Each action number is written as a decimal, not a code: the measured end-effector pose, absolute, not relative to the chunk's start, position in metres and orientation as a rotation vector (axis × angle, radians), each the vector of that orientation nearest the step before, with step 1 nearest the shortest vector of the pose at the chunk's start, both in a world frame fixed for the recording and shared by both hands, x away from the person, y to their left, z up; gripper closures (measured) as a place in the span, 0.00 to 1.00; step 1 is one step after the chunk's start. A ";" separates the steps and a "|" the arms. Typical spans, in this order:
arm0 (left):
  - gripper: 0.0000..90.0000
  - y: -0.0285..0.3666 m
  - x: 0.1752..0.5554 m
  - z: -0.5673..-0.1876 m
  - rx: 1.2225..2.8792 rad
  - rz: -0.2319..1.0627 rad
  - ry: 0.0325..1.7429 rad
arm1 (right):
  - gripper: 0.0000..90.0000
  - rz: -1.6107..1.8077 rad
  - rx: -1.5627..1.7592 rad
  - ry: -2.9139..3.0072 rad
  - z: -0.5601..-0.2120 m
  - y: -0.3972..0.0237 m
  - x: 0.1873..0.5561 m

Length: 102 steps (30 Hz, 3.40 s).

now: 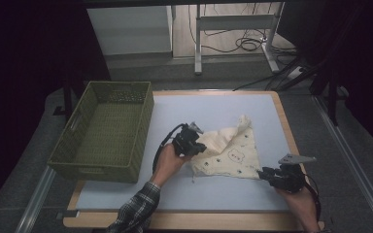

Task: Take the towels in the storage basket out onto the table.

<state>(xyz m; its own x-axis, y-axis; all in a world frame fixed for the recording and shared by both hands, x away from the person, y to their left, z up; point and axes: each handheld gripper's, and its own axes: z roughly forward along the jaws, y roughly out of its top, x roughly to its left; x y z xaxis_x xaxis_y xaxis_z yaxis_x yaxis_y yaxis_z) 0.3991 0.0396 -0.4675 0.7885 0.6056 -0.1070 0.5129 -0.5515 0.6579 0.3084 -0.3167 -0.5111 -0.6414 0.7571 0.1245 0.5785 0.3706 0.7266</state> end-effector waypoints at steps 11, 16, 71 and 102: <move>0.72 0.077 0.491 -0.408 2.153 0.502 1.147 | 0.76 1.143 1.160 2.410 -0.509 -0.307 0.313; 0.69 0.080 0.472 -0.423 2.183 0.479 1.087 | 0.75 1.140 1.168 2.413 -0.511 -0.309 0.314; 0.12 0.121 0.278 -0.548 2.154 0.371 1.016 | 0.88 1.261 0.688 2.621 -0.475 -0.116 0.346; 0.58 0.085 0.306 -0.538 2.185 0.344 0.944 | 0.70 1.008 1.108 2.463 -0.518 -0.291 0.317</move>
